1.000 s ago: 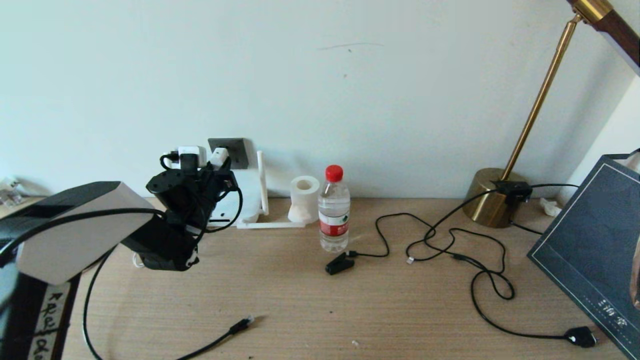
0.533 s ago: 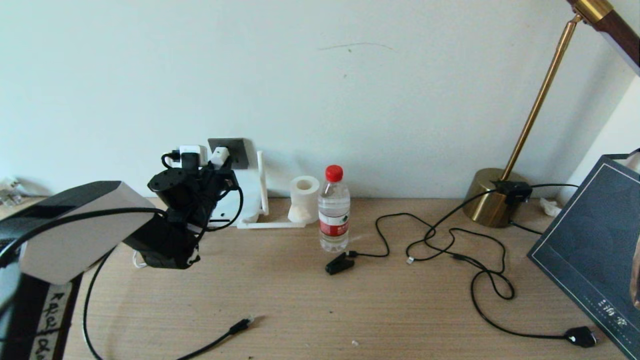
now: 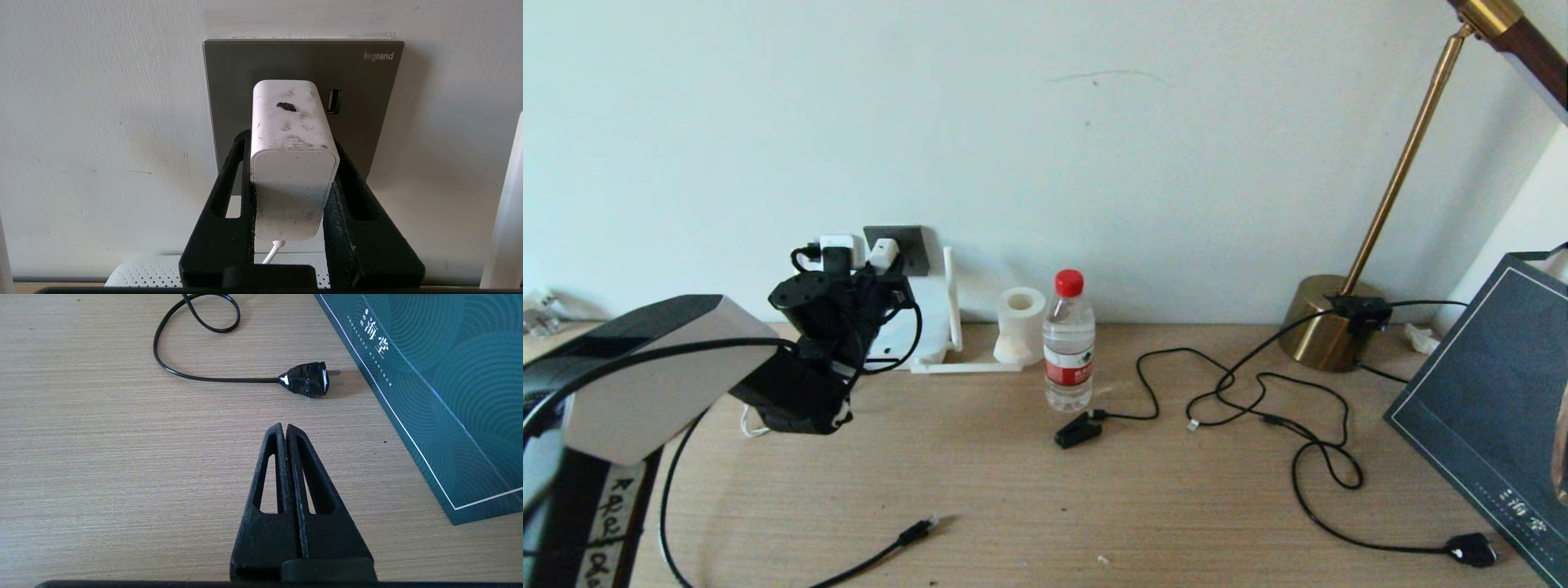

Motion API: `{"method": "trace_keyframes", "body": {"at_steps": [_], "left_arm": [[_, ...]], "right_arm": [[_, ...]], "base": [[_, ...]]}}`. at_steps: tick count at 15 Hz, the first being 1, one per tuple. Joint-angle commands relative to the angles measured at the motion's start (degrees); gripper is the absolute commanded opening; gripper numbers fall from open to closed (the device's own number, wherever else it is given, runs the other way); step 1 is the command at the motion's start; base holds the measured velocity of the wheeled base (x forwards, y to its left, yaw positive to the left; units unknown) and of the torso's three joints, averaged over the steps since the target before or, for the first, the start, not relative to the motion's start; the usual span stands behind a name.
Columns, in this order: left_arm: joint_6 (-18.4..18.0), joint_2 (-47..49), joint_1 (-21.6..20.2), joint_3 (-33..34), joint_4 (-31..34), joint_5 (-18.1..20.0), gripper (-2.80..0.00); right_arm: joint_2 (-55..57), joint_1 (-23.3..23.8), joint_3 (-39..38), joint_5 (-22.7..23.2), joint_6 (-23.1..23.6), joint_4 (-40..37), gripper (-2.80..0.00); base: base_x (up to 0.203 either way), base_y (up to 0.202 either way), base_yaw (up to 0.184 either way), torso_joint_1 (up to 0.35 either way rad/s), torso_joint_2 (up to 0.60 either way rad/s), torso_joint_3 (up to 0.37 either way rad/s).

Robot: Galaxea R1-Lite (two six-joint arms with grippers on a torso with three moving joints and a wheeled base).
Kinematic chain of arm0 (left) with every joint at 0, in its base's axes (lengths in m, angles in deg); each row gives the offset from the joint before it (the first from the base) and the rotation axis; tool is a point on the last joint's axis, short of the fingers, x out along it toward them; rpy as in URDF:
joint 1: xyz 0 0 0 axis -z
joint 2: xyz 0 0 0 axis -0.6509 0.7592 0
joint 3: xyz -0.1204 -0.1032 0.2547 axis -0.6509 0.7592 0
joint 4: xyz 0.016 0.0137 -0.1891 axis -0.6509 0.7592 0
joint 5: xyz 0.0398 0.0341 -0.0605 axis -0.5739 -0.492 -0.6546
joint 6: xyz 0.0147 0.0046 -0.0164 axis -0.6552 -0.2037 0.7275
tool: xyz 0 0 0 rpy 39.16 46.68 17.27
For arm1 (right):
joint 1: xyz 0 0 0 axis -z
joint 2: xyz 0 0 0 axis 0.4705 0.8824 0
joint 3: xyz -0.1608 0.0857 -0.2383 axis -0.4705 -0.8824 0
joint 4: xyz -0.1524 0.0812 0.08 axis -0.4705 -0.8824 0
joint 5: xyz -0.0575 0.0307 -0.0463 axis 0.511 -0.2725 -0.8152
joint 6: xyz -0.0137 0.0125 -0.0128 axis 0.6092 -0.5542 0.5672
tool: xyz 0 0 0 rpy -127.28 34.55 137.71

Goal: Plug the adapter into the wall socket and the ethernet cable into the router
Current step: Pick up plug

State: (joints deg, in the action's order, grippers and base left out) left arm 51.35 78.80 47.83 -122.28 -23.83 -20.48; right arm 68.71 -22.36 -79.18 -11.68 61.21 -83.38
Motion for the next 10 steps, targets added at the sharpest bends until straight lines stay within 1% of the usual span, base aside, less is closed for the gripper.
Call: {"method": "trace_keyframes", "body": {"at_steps": [1, 5, 10], "left_arm": [[-0.04, 0.23, -0.04, -1.12, 0.05, 0.05, -2.80], [-0.04, 0.65, -0.10, -1.50, 0.16, 0.05, -2.80], [-0.04, 1.87, -1.32, -2.55, 0.33, 0.22, -2.80]], "right_arm": [[0.06, 0.01, 0.00, 0.00, 0.05, 0.03, -2.80], [0.06, 0.01, 0.00, 0.00, 0.05, 0.03, -2.80], [0.06, 0.01, 0.00, 0.00, 0.05, 0.03, -2.80]], "base": [[0.000, 0.000, 0.000, 0.000, 0.00, 0.000], [0.000, 0.000, 0.000, 0.000, 0.00, 0.000], [0.000, 0.000, 0.000, 0.000, 0.00, 0.000]]}}
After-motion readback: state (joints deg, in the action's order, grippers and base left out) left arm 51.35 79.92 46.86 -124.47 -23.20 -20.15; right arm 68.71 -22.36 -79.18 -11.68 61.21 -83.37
